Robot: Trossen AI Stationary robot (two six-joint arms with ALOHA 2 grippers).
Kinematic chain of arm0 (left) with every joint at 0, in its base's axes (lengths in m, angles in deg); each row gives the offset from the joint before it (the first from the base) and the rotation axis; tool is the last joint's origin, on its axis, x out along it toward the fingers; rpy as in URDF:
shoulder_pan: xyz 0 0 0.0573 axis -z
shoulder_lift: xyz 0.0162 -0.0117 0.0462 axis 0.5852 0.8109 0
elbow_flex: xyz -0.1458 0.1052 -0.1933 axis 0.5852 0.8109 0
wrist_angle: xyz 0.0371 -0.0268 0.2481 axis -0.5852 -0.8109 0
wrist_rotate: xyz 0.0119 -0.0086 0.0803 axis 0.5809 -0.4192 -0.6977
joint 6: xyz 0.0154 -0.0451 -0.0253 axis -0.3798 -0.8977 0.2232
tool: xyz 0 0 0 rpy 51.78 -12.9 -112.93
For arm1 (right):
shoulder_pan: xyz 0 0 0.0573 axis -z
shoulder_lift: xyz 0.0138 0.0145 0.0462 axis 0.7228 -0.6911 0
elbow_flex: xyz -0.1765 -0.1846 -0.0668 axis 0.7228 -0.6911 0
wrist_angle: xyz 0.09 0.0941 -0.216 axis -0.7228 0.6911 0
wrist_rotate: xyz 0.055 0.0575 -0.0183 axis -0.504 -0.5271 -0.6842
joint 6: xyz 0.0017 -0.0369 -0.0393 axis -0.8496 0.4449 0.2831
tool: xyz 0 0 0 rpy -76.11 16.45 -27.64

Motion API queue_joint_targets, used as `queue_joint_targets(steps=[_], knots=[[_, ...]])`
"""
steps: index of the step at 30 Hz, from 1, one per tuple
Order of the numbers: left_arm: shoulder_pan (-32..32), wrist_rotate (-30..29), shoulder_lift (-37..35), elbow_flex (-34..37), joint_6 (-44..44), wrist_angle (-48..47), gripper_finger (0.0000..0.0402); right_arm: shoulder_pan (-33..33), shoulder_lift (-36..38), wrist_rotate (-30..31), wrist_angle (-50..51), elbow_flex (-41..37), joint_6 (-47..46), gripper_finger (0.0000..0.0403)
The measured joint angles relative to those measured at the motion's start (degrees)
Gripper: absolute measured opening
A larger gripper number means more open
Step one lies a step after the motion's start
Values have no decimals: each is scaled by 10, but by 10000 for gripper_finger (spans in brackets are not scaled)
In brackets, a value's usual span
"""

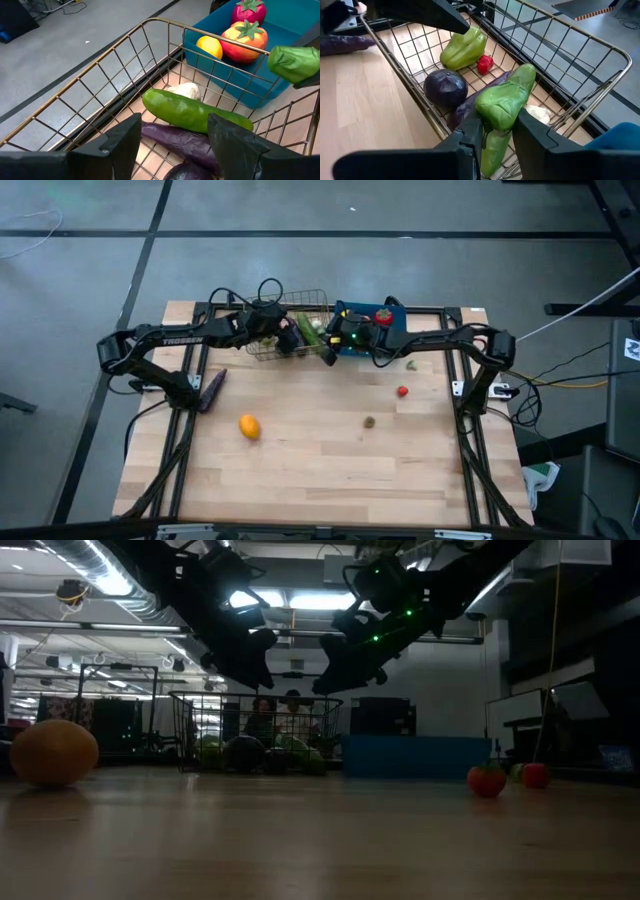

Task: Sort produce into baskets
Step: Put the green bell pepper into the wire basket, then put the mushroom into the wire basket

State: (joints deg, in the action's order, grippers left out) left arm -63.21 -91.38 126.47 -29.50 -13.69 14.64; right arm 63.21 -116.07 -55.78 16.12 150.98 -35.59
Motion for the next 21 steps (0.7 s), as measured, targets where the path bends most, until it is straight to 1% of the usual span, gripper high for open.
queue_joint_targets(steps=[3,5,14,17,21], knots=[[0,0,0,0,0,0,223,0,0,0,-1,0,-1,87],[0,0,0,0,0,0,223,0,0,0,-1,0,-1,96],[0,0,0,0,0,0,223,0,0,0,-1,0,-2,194],[0,0,0,0,0,0,223,0,0,0,-1,0,-2,214],[0,0,0,0,0,0,223,0,0,0,2,0,-2,228]])
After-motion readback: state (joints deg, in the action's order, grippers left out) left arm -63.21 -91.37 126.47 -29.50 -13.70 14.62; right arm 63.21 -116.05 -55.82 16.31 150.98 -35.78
